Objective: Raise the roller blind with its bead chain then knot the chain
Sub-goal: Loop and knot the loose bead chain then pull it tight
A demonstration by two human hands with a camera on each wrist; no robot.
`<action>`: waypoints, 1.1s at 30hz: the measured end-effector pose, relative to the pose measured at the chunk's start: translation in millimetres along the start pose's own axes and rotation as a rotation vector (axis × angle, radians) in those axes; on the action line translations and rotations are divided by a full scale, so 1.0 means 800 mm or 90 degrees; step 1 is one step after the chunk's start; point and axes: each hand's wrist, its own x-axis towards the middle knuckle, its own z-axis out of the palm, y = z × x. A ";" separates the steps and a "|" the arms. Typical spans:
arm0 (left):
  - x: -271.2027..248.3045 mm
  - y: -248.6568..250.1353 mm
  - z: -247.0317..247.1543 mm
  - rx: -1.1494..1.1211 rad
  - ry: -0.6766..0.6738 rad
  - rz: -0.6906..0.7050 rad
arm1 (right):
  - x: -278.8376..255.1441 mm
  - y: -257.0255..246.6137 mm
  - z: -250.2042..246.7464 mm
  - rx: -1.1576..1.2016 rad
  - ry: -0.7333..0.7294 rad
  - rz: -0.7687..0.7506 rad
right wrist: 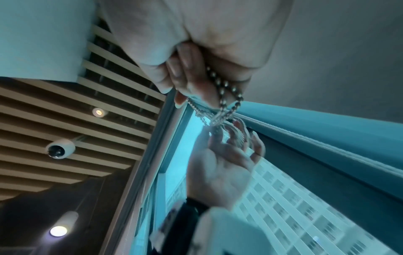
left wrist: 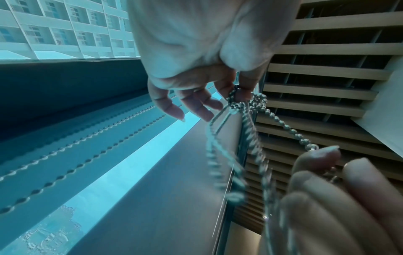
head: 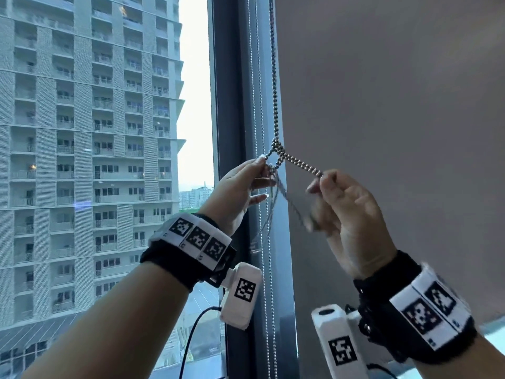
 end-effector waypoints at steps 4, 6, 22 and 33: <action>-0.002 -0.001 0.003 0.014 -0.013 0.008 | -0.039 0.037 -0.006 -0.013 -0.072 0.159; -0.003 -0.002 0.010 0.034 -0.022 0.018 | -0.053 0.053 -0.007 -0.018 -0.086 0.215; 0.010 -0.005 0.009 0.144 -0.002 0.131 | -0.070 0.035 -0.005 0.039 -0.249 0.305; 0.021 -0.023 -0.002 0.232 -0.011 0.188 | -0.080 0.068 -0.008 -0.095 -0.244 0.308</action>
